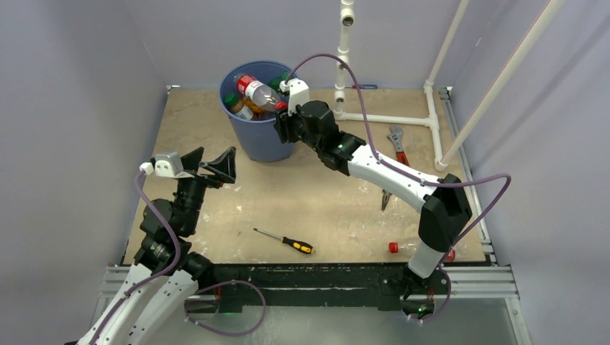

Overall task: Put the plastic bottles in the bin
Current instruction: Place the plastic bottle in the trash bin, then pick up the plastic bottle from the corner of the board.

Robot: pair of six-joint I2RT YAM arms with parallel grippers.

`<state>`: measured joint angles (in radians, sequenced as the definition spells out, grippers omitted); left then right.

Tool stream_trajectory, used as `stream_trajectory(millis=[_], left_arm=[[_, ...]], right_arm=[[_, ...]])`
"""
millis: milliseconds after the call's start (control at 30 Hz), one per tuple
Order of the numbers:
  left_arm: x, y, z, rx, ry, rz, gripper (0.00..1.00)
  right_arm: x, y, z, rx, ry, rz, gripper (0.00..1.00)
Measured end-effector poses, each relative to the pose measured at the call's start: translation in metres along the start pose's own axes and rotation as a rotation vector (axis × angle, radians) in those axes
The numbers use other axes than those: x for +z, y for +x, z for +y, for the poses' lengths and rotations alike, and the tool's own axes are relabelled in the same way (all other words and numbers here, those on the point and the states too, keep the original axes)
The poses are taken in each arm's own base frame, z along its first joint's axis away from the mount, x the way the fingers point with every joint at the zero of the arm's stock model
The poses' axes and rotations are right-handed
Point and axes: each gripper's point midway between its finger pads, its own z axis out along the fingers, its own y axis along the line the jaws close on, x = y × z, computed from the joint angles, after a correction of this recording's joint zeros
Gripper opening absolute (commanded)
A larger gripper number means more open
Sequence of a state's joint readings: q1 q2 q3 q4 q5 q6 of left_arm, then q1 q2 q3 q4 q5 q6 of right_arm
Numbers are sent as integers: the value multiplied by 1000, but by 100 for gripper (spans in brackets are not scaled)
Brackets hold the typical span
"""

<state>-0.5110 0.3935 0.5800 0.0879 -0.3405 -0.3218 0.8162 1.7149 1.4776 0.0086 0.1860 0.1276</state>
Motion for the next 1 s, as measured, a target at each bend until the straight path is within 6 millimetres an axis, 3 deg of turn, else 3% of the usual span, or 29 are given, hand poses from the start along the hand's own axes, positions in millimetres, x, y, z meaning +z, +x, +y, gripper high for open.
stream_trajectory(millis=[200,267,367,500,567,667,767,900,1000], left_arm=[[0,0,0,0,0,0,96],[0,0,0,1,0,0,96],[0,0,0,0,0,0,96],[0,1,0,0,-2,5,96],[1,1,0,-4,-8,10,96],[2,1,0,-3,-14,21,95],[4,5,-6,0,15,51,96],[19,23,-46,-8,178,193,99],[20,64,-83,-60,350,345,99]], right_arm=[[-4,-8,0,16,1,-21,68],[-17,-10,-4,25,12,-29,70],[-58,-15,-20,50,67,-57,71],[-134,-28,-52,132,175,-131,75],[-168,-25,-71,186,252,-156,77],[-188,-3,-92,243,352,-118,79],[-190,44,-109,292,444,-6,79],[-198,117,-121,327,533,156,80],[-215,124,-126,381,566,145,80]])
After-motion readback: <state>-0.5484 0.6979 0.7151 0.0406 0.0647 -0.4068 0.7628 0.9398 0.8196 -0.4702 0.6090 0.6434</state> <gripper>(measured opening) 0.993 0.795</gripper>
